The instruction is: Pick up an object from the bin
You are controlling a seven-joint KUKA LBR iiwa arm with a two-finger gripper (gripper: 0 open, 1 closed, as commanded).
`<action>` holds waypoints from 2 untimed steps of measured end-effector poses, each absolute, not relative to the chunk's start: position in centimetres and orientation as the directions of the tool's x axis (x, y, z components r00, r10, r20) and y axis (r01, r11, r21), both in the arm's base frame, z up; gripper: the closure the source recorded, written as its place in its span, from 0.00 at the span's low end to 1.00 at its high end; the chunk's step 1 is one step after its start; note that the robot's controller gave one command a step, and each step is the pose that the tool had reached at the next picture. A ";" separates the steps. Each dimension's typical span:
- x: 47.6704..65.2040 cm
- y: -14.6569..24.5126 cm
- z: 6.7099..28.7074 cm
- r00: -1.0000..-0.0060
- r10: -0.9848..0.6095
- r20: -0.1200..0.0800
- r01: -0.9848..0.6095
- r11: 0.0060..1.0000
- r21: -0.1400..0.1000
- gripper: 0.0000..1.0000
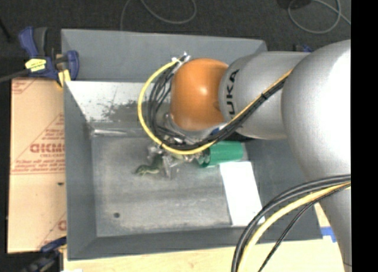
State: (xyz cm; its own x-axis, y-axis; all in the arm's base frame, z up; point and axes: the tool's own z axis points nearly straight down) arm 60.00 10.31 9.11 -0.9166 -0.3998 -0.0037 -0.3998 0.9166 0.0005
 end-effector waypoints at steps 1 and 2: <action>59.9 10.2 10.6 -0.917 -0.399 0.002 -0.399 0.917 0.001 1.00; 59.9 10.2 12.9 -0.917 -0.398 0.003 -0.398 0.917 0.001 1.00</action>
Offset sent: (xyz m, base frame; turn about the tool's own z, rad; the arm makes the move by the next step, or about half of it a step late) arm 0.0001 -0.0001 0.0110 0.0000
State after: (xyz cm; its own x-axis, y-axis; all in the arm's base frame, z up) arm 59.87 10.21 12.87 -0.9174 -0.3980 0.0030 -0.3980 0.9174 0.0006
